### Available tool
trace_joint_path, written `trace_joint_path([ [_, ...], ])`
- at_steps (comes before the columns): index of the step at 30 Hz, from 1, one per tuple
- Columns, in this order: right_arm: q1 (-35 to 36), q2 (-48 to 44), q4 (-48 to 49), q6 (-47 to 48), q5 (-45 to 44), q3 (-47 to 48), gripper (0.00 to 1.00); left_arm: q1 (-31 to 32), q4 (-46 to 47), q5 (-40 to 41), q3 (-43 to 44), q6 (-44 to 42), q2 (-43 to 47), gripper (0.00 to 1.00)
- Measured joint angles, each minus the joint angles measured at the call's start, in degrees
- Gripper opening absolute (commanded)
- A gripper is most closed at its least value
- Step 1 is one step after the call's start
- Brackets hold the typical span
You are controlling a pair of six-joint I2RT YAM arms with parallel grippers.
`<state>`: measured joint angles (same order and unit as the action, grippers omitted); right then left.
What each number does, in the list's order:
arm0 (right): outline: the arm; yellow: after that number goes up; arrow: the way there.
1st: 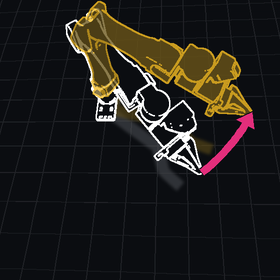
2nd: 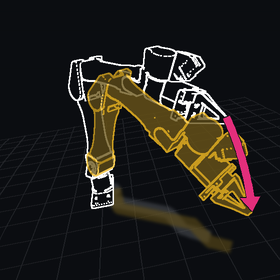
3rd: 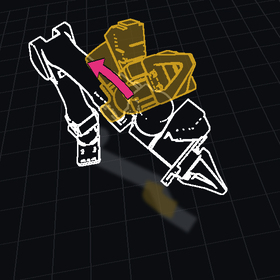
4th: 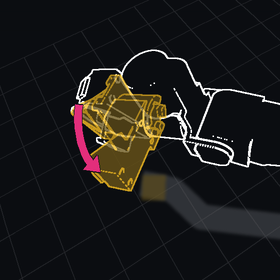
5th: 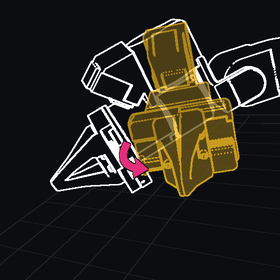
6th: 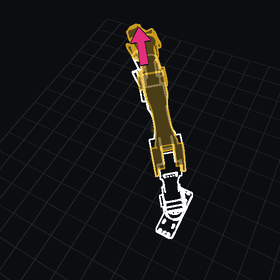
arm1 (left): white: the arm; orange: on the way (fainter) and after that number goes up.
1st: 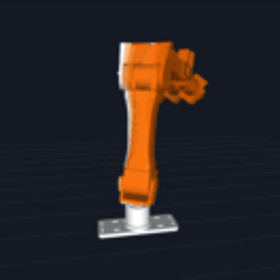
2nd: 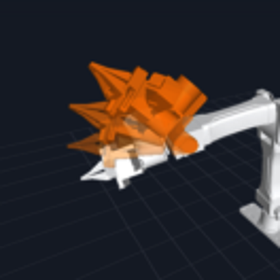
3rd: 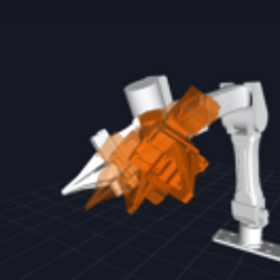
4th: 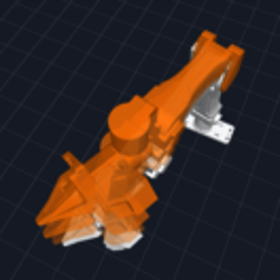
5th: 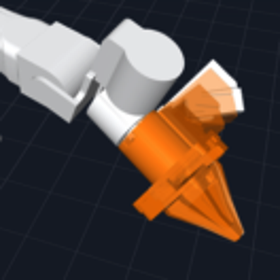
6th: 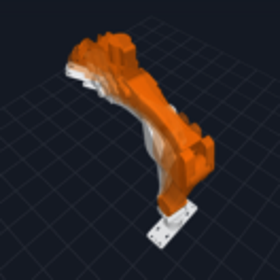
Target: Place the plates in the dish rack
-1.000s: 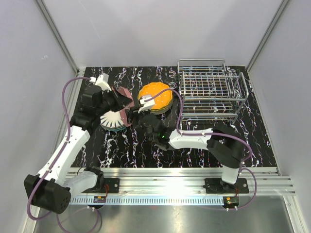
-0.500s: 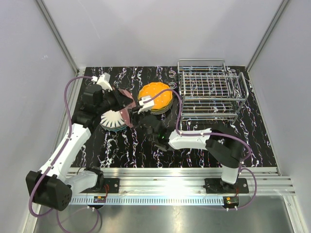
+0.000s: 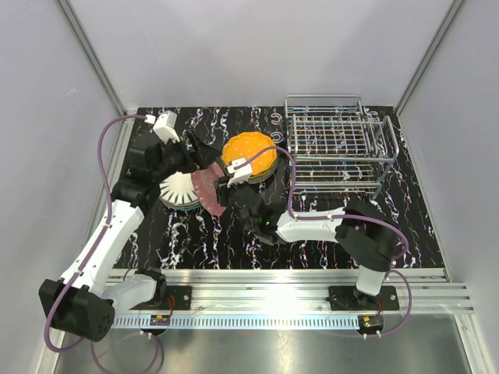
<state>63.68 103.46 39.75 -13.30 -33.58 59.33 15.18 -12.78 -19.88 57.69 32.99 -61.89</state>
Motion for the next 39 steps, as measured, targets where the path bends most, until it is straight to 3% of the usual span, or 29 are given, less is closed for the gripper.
trace_joint_path([
  [5,-0.1,-2.2,-2.4,0.4,-0.3,-0.6,0.00,0.0,-0.2,1.4,0.0,-2.3,1.8,0.99],
  [13,0.0,-3.3,-6.7,3.5,-2.4,0.5,0.00,0.0,-1.3,10.1,0.0,-6.1,6.8,0.99],
  [17,-0.2,-7.0,-10.0,4.9,-3.0,0.9,0.00,0.0,-1.7,14.0,0.0,-7.2,8.0,0.86],
  [21,-1.4,-14.4,-13.8,5.7,-3.0,0.9,0.00,0.0,-1.7,16.2,0.0,-8.0,8.2,0.99],
  [31,-10.1,-39.4,-25.5,8.8,-4.1,1.8,0.00,0.0,-3.3,19.8,0.0,-8.2,8.2,0.99],
  [39,-17.5,-52.8,-30.6,18.7,-12.5,4.7,0.00,0.0,-4.2,20.7,0.1,-8.2,8.2,0.99],
])
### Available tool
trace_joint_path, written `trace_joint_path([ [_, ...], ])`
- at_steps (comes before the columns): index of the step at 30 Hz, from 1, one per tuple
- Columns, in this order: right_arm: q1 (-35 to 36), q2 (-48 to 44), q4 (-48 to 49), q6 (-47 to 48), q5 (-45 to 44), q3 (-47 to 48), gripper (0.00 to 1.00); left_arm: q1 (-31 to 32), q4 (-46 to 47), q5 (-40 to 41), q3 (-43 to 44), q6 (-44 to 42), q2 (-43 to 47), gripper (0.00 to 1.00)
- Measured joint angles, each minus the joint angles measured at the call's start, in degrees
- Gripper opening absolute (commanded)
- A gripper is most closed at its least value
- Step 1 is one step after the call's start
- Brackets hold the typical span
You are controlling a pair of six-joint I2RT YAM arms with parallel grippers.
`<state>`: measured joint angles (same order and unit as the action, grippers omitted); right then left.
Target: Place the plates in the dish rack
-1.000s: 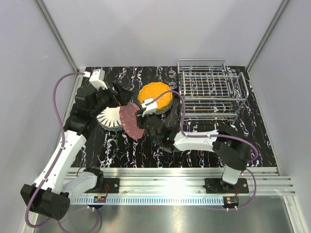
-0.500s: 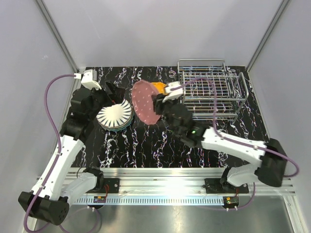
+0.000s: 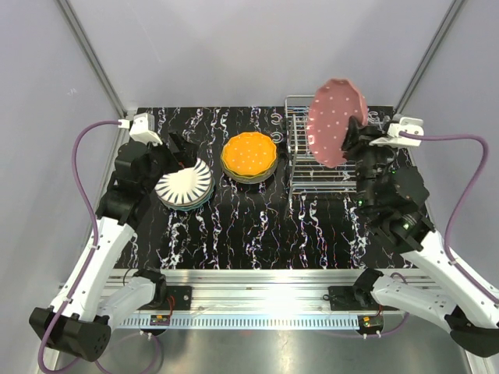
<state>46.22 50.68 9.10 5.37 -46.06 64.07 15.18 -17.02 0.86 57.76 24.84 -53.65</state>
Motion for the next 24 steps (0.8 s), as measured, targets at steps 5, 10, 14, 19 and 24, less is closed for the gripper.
trace_joint_path([
  [5,-1.0,-2.4,0.1,9.9,-4.4,0.0,0.00,0.0,-0.1,0.0,0.0,0.0,0.0,0.99],
  [10,-3.6,-0.7,-0.1,17.8,-6.1,0.2,0.00,0.2,-0.1,0.0,0.0,0.0,0.0,0.99],
  [14,-7.4,2.3,-2.6,19.5,-5.6,2.4,0.00,0.7,-0.1,0.0,0.0,0.1,0.0,0.99],
  [19,-16.9,7.4,-9.8,15.9,-0.3,8.7,0.00,1.6,-0.1,0.0,0.0,0.2,0.0,0.99],
  [24,-26.6,11.3,-16.9,12.3,6.6,13.8,0.00,3.0,-0.2,0.0,0.0,0.2,-0.1,0.99],
])
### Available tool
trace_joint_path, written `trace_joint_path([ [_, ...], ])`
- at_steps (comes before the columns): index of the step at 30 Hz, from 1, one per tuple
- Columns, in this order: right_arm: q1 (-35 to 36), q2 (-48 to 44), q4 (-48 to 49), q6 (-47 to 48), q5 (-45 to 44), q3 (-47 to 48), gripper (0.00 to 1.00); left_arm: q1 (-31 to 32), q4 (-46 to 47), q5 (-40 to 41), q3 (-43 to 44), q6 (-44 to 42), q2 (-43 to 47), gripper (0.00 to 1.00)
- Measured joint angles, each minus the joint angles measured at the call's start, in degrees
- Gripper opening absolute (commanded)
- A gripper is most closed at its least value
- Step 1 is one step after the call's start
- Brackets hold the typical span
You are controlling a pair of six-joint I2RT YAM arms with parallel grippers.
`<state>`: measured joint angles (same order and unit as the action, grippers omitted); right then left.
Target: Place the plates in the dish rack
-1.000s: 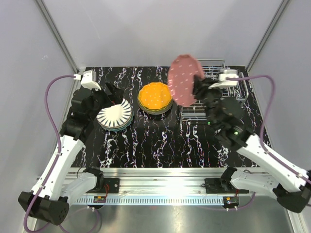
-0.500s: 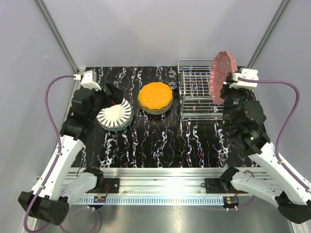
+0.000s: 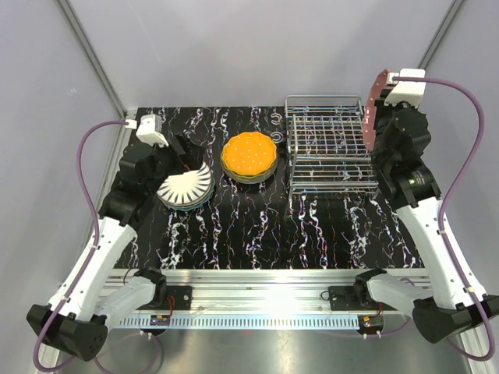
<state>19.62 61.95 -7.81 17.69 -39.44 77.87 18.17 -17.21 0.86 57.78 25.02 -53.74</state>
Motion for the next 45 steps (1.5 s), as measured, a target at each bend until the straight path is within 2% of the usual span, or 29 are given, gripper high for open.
trace_joint_path([
  [9,-12.9,1.7,-6.2,-3.2,12.2,1.3,0.00,1.8,-0.3,0.0,0.0,0.0,-0.9,0.99],
  [15,-17.9,3.2,-7.6,-3.1,16.9,1.6,0.00,3.2,-0.7,0.0,0.0,0.0,-2.1,0.99],
  [24,-19.9,5.6,-5.5,-0.5,20.0,1.6,0.00,3.6,-0.7,0.0,0.1,0.0,-2.6,0.99],
  [35,-25.7,6.6,-1.1,3.1,24.7,0.5,0.00,3.8,-0.8,-0.4,0.4,0.1,-3.6,0.99],
  [45,-26.4,5.8,5.9,5.5,32.8,-7.1,0.00,4.1,-1.4,-0.3,0.4,0.0,-3.7,0.99],
])
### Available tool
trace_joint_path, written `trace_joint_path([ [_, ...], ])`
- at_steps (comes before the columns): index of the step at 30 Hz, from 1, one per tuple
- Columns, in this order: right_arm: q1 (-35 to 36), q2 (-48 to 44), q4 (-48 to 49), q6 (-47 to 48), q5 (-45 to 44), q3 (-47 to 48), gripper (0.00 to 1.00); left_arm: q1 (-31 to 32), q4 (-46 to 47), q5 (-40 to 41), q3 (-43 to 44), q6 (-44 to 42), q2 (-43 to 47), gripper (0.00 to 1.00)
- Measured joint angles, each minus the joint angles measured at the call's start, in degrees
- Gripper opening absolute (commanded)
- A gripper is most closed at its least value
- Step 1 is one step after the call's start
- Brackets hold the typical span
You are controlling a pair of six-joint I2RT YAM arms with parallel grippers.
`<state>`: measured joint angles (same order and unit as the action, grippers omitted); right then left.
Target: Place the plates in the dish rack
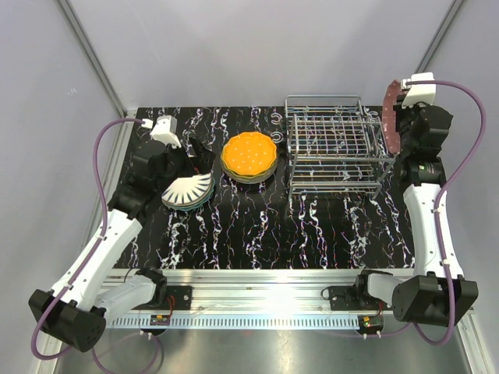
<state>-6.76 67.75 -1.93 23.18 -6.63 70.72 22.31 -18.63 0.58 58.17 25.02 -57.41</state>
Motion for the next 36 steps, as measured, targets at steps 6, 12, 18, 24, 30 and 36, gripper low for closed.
trace_joint_path([
  [6,0.0,-0.7,1.6,0.4,0.3,-1.5,0.00,0.0,-0.2,0.0,0.0,0.0,-0.2,0.99],
  [12,0.0,-0.7,2.5,-0.4,0.3,-2.0,0.00,0.0,-0.3,0.0,0.0,0.0,-0.5,0.99],
  [18,-0.1,-1.2,5.2,-1.3,0.4,-4.0,0.00,0.0,-0.9,-0.1,0.4,0.0,-0.5,0.99],
  [24,-0.2,-2.6,8.1,-2.0,0.5,-6.8,0.00,0.0,-1.0,-0.1,0.7,0.0,-0.5,0.99],
  [30,-0.3,-4.3,11.6,-2.5,0.6,-10.3,0.00,0.0,-1.1,-0.2,0.7,0.0,-0.6,0.99],
  [36,-0.4,-5.4,14.3,-2.6,0.6,-12.7,0.03,0.0,-1.1,-0.6,0.7,0.0,-1.0,0.99],
])
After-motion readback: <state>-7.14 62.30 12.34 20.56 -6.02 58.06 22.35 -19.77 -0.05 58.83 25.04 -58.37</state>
